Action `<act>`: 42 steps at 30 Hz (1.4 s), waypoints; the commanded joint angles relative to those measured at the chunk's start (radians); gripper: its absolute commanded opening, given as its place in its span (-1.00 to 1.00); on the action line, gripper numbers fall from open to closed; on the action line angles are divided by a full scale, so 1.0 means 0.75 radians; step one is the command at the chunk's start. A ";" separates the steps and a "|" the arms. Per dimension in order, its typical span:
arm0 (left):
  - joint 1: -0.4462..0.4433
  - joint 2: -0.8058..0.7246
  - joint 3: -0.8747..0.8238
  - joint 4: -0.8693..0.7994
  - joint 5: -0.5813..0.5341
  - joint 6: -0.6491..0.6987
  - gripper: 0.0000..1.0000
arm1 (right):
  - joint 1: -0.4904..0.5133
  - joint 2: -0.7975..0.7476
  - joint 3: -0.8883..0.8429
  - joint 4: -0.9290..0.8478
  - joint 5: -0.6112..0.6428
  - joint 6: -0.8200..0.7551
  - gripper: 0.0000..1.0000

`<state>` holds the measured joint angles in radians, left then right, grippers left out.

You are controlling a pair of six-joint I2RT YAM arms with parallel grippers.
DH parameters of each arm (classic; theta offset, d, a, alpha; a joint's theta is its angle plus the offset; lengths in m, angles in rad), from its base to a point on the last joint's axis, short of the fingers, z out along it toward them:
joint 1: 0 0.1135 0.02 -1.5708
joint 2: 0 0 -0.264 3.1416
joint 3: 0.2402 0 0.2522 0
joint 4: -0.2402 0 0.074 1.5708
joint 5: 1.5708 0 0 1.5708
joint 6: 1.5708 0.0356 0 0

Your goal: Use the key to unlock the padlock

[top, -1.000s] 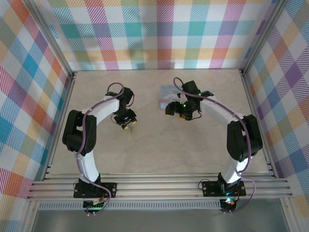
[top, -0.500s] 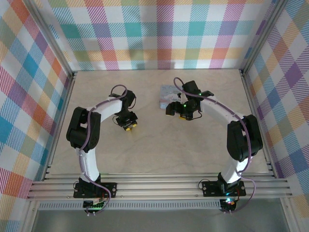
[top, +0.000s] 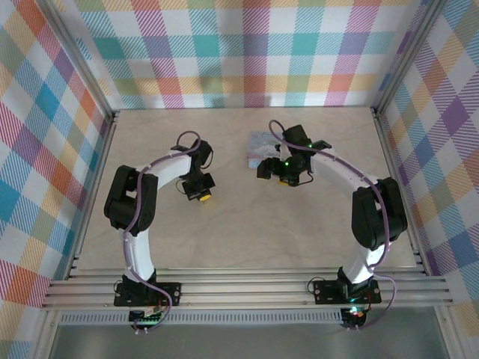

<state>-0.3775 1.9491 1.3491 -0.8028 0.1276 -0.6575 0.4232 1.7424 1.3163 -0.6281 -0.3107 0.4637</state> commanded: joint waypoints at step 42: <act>-0.070 0.165 0.390 -0.240 -0.104 0.256 -0.36 | -0.037 0.001 -0.059 0.092 -0.130 0.065 0.55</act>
<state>-0.4446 2.0293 1.6058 -0.9043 0.1093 -0.4557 0.3985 1.7424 1.2751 -0.5426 -0.4019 0.5163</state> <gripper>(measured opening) 0.321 0.773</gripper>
